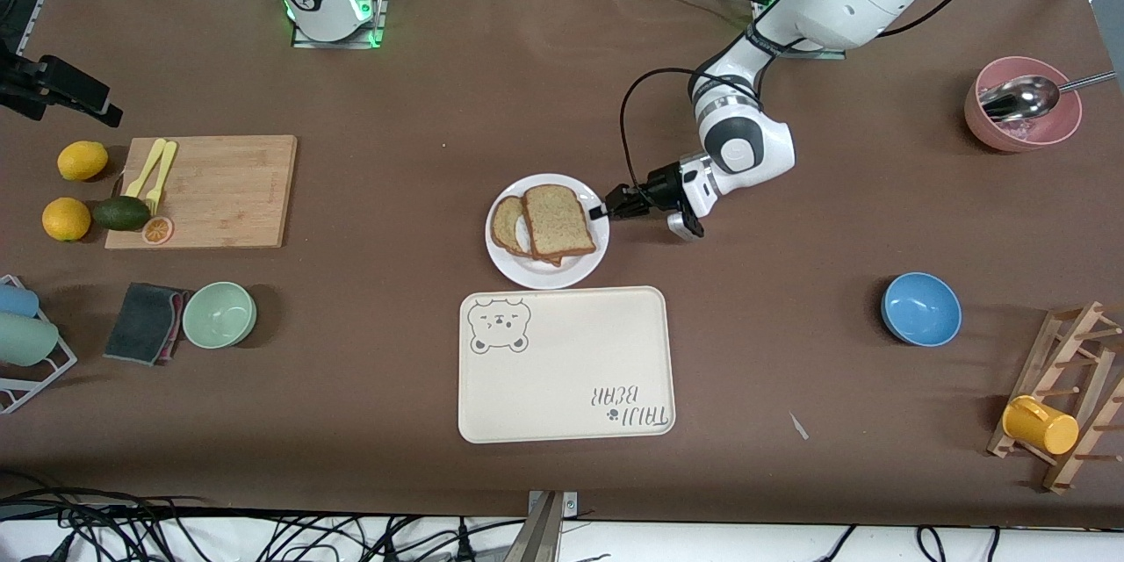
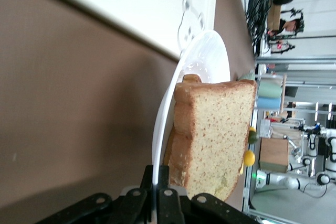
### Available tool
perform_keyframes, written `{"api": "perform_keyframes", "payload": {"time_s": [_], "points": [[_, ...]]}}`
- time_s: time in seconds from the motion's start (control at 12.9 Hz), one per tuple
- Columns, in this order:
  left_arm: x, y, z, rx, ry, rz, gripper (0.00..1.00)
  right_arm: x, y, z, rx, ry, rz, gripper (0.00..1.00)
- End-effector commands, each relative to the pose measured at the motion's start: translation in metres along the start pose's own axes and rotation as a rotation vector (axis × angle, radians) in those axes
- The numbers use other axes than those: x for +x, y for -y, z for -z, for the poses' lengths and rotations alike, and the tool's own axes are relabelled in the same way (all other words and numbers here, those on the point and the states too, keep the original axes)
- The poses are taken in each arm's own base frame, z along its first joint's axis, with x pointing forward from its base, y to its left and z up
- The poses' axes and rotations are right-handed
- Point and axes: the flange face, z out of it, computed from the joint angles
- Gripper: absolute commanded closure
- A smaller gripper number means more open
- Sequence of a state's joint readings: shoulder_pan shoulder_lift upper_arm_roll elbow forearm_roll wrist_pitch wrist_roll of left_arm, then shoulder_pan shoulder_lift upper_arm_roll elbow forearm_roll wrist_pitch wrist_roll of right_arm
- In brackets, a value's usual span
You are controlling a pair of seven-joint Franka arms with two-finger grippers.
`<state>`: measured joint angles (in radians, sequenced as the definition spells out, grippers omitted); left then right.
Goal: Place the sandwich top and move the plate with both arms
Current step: 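Slide the plate with the left gripper onto the cream bear tray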
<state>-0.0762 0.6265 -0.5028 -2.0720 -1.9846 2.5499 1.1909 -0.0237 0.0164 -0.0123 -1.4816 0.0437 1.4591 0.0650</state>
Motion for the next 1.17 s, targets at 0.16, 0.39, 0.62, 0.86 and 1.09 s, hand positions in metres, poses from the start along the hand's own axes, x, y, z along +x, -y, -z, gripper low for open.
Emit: {"api": "perform_keyframes", "payload": {"time_s": [0.16, 0.39, 0.62, 0.86, 1.09], "points": [[0.051, -0.014, -0.004, -0.043, -0.082, 0.031, 1.00, 0.013, 0.013, -0.021, -0.057, -0.017, 0.044, 0.00], [0.090, -0.017, -0.008, -0.023, -0.108, 0.059, 1.00, 0.014, 0.008, -0.024, -0.065, -0.010, 0.040, 0.00], [0.117, -0.026, -0.016, -0.027, -0.106, 0.089, 1.00, 0.017, 0.006, -0.026, -0.055, -0.008, 0.038, 0.00], [0.141, -0.025, -0.029, -0.005, -0.134, 0.110, 1.00, 0.022, 0.008, -0.032, -0.055, 0.000, 0.045, 0.00], [0.155, -0.019, -0.038, 0.019, -0.157, 0.122, 1.00, 0.023, 0.010, -0.031, -0.049, -0.010, 0.052, 0.00]]}}
